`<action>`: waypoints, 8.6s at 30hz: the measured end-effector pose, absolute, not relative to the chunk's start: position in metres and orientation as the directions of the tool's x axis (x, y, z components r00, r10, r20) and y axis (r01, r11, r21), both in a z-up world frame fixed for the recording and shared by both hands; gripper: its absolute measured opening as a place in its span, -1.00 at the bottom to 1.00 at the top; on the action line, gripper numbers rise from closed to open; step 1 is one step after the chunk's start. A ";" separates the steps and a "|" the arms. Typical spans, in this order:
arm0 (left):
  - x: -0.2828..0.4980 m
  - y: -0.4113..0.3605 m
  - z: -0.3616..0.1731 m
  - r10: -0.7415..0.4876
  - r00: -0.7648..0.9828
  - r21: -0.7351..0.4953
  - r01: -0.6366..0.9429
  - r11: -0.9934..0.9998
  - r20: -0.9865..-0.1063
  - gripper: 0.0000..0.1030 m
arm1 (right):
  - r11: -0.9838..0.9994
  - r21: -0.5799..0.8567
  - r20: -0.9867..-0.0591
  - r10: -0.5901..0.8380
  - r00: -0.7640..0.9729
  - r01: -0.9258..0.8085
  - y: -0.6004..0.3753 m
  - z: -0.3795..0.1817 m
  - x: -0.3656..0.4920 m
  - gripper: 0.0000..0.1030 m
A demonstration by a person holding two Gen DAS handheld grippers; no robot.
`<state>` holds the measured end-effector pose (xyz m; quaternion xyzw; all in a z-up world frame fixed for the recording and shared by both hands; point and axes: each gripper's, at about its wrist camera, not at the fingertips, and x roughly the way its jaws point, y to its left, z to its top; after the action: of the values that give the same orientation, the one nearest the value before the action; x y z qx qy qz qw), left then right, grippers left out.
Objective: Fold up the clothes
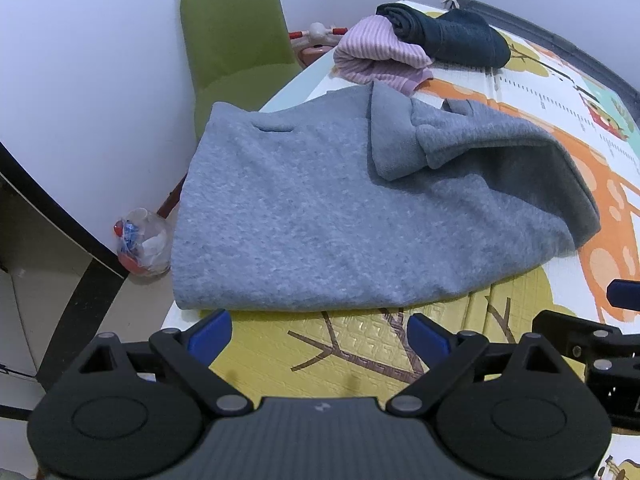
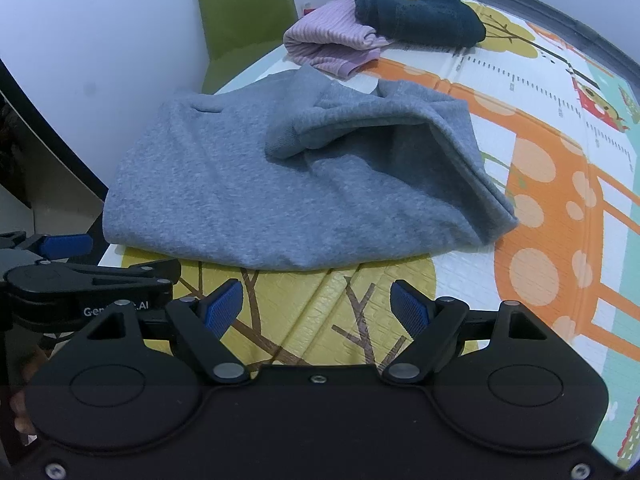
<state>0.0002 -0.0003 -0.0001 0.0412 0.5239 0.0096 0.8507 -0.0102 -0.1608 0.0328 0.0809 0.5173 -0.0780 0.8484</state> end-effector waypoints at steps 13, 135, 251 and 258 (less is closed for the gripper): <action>0.006 -0.007 -0.002 0.063 0.439 0.092 0.044 0.995 -0.896 0.89 | 0.972 0.058 -0.892 -0.053 0.449 0.229 -0.165 0.031 -0.011 0.56; 0.171 0.073 -0.053 0.108 0.347 0.092 -0.061 0.994 -0.932 0.92 | 0.944 0.007 -0.906 -0.133 0.401 0.329 -0.192 -0.013 0.155 0.65; 0.130 -0.084 -0.059 -0.093 0.183 -0.026 0.340 0.940 -0.979 -0.89 | 0.919 -0.018 -0.990 -0.072 0.123 0.394 -0.230 -0.042 -0.131 -0.83; 0.095 -0.059 -0.036 -0.142 0.167 -0.078 0.342 0.937 -0.976 -0.89 | 0.916 -0.041 -0.989 -0.093 0.111 0.400 -0.238 -0.032 -0.131 -0.57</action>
<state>0.0946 -0.0586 -0.0364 0.0797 0.6255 -0.1594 0.7596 -0.1309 -0.2384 -0.0318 0.1189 0.6453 -0.1676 0.7358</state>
